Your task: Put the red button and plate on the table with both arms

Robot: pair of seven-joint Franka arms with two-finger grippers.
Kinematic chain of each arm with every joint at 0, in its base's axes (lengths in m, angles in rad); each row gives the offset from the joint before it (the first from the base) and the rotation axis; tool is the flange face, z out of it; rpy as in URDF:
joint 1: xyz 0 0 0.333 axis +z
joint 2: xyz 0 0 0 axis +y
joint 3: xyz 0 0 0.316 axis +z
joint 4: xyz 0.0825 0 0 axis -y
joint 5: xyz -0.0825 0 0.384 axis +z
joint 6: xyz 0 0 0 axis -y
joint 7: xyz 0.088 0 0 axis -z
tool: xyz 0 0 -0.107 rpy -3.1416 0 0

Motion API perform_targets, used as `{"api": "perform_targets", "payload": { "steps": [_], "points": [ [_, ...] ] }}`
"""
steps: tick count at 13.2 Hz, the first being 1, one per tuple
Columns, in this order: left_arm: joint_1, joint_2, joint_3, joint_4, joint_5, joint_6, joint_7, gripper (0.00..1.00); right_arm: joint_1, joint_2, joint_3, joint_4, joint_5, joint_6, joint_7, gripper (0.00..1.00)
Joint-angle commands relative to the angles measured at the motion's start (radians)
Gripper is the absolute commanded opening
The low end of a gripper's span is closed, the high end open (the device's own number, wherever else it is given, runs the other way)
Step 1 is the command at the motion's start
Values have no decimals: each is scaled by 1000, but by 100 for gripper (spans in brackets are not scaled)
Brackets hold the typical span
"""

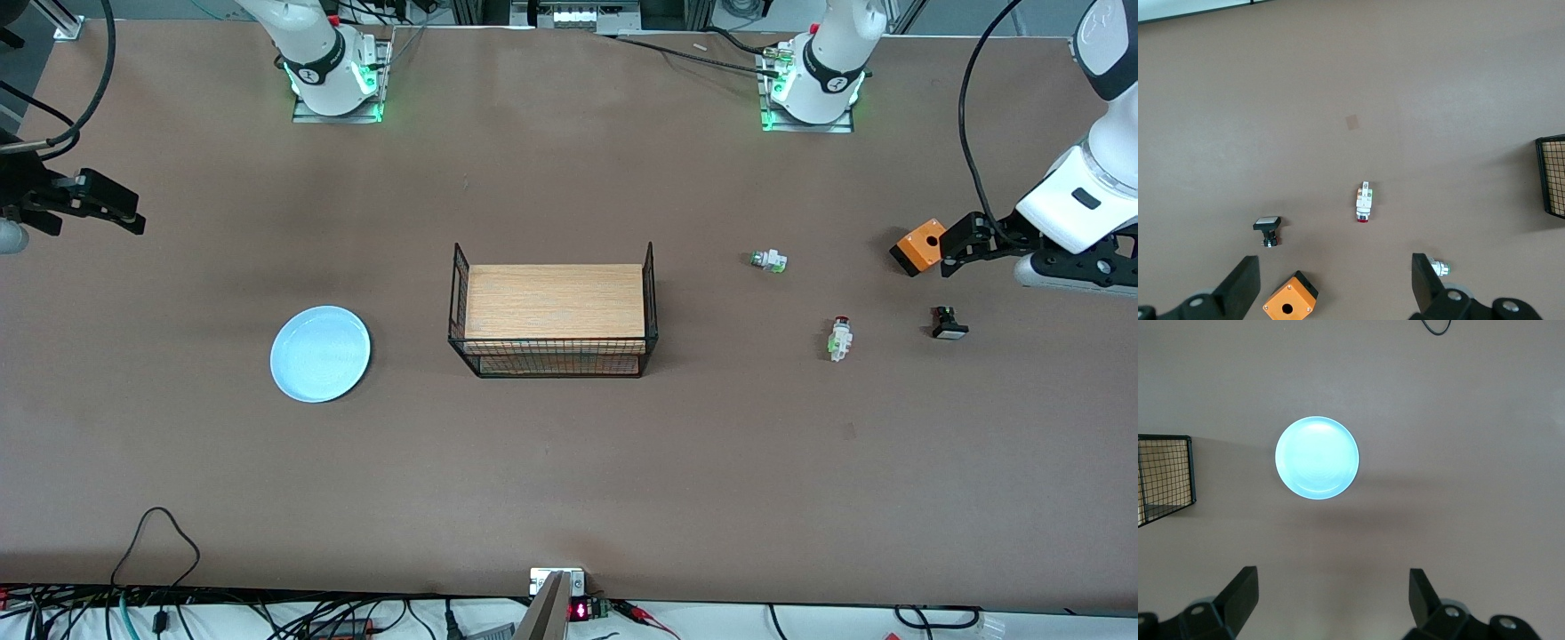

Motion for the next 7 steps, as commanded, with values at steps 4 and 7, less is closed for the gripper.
{"api": "perform_targets", "payload": {
  "steps": [4,7],
  "points": [
    [-3,5,2,13,3,-7,19,100,-11,-6,8,0,-14,0,-3,100],
    [-3,5,2,13,3,-7,19,100,-11,-6,8,-1,-14,2,-3,100]
  ]
}}
